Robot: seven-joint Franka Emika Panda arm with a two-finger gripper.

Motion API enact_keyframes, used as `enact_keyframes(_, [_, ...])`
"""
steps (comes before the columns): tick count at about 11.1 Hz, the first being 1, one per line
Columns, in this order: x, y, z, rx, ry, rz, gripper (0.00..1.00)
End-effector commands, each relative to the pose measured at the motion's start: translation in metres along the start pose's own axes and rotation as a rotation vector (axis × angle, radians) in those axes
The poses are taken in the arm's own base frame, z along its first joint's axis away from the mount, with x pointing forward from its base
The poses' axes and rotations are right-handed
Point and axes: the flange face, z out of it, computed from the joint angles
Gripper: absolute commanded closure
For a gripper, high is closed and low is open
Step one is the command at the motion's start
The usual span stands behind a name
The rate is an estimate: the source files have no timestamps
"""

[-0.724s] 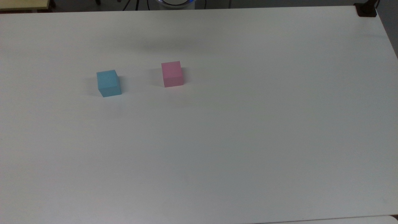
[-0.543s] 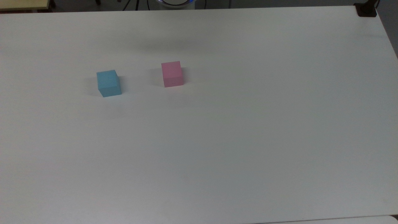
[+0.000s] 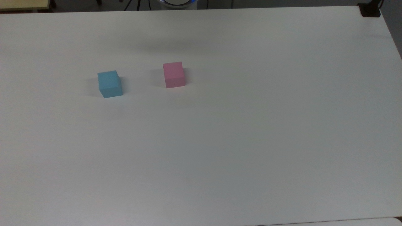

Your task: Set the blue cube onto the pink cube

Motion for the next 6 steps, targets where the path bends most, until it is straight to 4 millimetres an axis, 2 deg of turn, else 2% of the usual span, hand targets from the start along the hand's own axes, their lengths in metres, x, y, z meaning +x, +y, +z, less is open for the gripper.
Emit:
enact_keyframes(1, [-0.0026,-0.0025,-0.0054,-0.002,0.000,-0.006,0.00])
enact_keyframes(6, [-0.0028,0.0000,-0.0040,-0.002,-0.003,-0.003,0.00])
